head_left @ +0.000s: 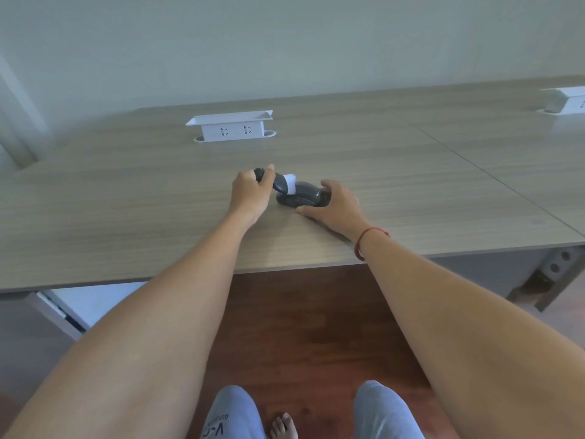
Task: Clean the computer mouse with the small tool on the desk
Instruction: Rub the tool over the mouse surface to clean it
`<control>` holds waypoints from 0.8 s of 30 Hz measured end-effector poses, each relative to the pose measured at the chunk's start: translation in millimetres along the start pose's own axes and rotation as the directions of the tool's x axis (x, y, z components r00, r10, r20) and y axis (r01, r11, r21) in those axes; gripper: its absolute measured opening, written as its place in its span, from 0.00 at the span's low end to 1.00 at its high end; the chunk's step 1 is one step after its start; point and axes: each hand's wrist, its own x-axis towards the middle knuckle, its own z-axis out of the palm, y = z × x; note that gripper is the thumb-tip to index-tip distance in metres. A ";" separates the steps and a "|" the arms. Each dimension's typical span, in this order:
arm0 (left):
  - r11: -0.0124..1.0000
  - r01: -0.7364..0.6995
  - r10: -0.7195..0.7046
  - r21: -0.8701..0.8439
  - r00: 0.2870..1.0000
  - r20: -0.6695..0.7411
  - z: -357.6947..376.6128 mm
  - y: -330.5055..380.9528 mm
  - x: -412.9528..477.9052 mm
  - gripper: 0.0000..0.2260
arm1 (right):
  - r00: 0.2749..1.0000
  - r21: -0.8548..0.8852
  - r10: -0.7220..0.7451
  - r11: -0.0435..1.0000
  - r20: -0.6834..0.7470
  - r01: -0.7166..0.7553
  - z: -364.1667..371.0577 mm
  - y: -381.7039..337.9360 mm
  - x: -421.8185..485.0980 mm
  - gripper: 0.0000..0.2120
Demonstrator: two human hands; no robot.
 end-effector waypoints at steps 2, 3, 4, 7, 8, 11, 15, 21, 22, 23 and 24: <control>0.994 0.063 -0.063 -0.090 0.998 0.004 -1.2 -5.2 -5.4 0.22 | 0.999 -0.017 -0.043 0.999 -0.012 0.043 0.0 0.2 -0.8 0.25; 0.988 0.091 -0.091 -0.125 0.996 0.012 -0.2 -6.7 -7.3 0.22 | 0.998 -0.024 -0.061 0.998 -0.014 0.060 -0.1 0.3 -0.9 0.22; 0.986 0.105 -0.104 -0.126 0.994 0.012 1.0 -7.9 -8.8 0.22 | 0.997 -0.031 -0.074 0.997 -0.014 0.074 -0.2 0.4 -1.1 0.20; 0.995 0.086 -0.082 0.040 0.993 -0.086 -0.2 -14.8 -10.2 0.22 | 0.994 -0.070 -0.112 0.991 -0.013 0.111 1.2 0.8 -0.6 0.19; 0.993 0.090 -0.080 0.082 0.990 -0.116 -2.1 -17.5 -9.0 0.22 | 0.993 -0.091 -0.119 0.989 -0.010 0.118 1.8 1.5 -0.2 0.20; 0.998 0.048 -0.042 0.050 0.992 -0.123 -6.0 -21.6 -7.4 0.23 | 0.993 -0.136 -0.121 0.984 0.000 0.120 2.8 2.5 0.1 0.32; 0.992 0.019 -0.035 -0.127 0.992 -0.125 -0.5 -17.6 -11.6 0.23 | 0.987 -0.183 -0.163 0.970 0.002 0.160 3.0 0.7 0.0 0.31; 0.960 0.129 -0.148 -0.250 0.987 -0.057 -2.2 -19.6 -9.5 0.21 | 0.977 -0.204 -0.213 0.955 0.033 0.215 5.4 -5.0 -0.2 0.26; 0.954 0.142 -0.159 -0.262 0.986 -0.045 -3.5 -19.7 -7.9 0.21 | 0.975 -0.198 -0.218 0.955 0.032 0.220 6.1 -5.5 0.0 0.26; 0.952 0.151 -0.166 -0.266 0.986 -0.035 -4.4 -19.7 -6.6 0.21 | 0.974 -0.196 -0.222 0.955 0.031 0.224 6.7 -5.2 0.3 0.26; 0.952 0.155 -0.169 -0.264 0.985 -0.028 -4.5 -19.5 -6.1 0.21 | 0.974 -0.197 -0.225 0.954 0.033 0.227 7.4 -4.7 0.5 0.26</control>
